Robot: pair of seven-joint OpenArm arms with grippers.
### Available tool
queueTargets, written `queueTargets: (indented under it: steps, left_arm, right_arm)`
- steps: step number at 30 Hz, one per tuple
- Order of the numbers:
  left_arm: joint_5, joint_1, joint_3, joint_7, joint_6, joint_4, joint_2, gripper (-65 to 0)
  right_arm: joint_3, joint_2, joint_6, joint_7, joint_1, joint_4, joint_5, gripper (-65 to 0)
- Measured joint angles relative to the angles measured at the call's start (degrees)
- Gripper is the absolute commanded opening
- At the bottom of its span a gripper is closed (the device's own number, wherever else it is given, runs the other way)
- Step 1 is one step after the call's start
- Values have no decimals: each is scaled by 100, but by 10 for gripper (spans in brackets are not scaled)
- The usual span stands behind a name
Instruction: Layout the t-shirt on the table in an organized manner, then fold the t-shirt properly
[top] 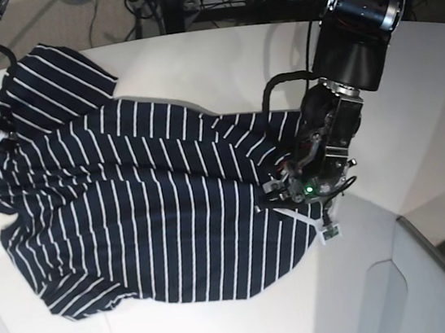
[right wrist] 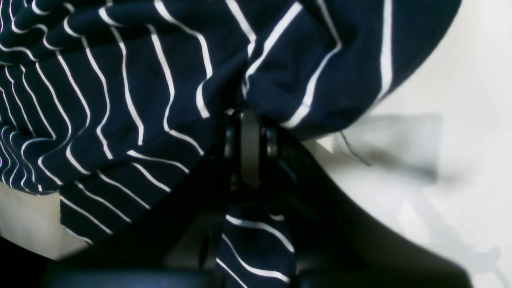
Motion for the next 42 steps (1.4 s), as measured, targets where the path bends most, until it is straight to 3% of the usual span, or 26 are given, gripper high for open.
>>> queueTargets:
  steps: [10,13,19,29,31,36,39,42]
  left_arm:
    - [610,-22,9,-4,-20,-142,149,-286]
    - [761,-57,367,0,-17,-494,131,-286]
    - [710,-155,1093,55,-48,-699,131,-286]
    - [730,-341,1172,37,-44,-1104,94,-295]
    - [732,-356,1172,35,-46,-1104,103,-347]
    - [728,-365,1165,33,-50,-1104,85,-561]
    - [732,-365,1147,33,-57,-1102,31,-634]
    - [732,-365,1132,33,-55,-1086,9,-650]
  right_arm:
    - [0,-2,0,0,0,0,2,-650]
    - [11,-2,0,-2,0,0,2,-650]
    - [11,-7,0,0,0,0,0,-650]
    - [11,-11,0,-2,0,0,0,-650]
    - [11,-11,0,0,0,0,2,-650]
    - [11,-11,0,0,0,0,2,-650]
    - [11,-11,0,0,0,0,0,-650]
    - [11,-11,0,0,0,0,2,-650]
